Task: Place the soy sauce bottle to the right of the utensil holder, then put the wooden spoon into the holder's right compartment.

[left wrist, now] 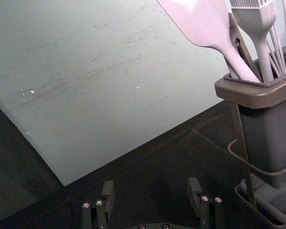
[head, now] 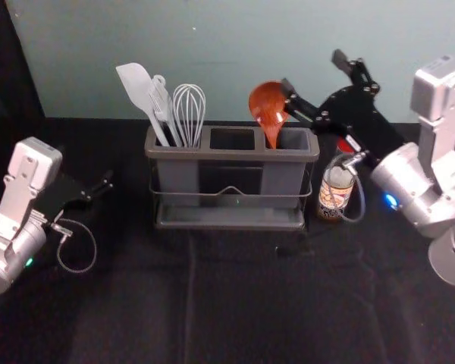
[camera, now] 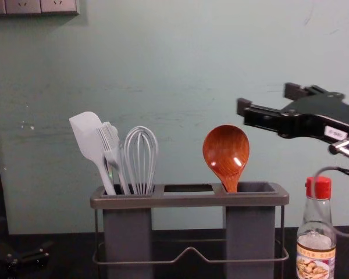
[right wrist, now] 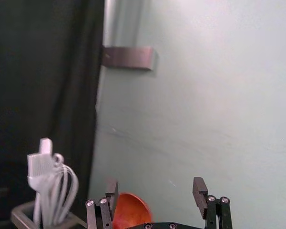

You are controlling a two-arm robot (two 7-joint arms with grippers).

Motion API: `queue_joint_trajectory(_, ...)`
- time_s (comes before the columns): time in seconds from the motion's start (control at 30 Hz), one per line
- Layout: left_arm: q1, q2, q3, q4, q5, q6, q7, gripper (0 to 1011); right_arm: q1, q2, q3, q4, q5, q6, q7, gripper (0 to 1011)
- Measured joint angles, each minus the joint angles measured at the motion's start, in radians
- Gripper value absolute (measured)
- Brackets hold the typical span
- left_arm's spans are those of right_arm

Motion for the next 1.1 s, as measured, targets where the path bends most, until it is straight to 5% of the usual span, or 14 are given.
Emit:
queue_joint_trajectory(0.3, 0.0, 0.0, 0.0, 0.0, 0.0, 0.0, 0.0, 1005, -0.144, -0.007, 0.084, -0.168, -0.028, 0.166, -0.131, 1002)
queue_joint_trajectory(0.5, 0.0, 0.0, 0.0, 0.0, 0.0, 0.0, 0.0, 1005, -0.233, -0.021, 0.15, -0.213, -0.022, 0.186, -0.168, 1002)
queue_joint_trajectory(0.9, 0.0, 0.0, 0.0, 0.0, 0.0, 0.0, 0.0, 1005, -0.326, -0.026, 0.259, -0.151, 0.01, 0.175, -0.162, 1002)
queue_joint_trajectory(1.1, 0.0, 0.0, 0.0, 0.0, 0.0, 0.0, 0.0, 1005, -0.333, -0.04, 0.272, -0.104, -0.004, 0.162, -0.168, 1002)
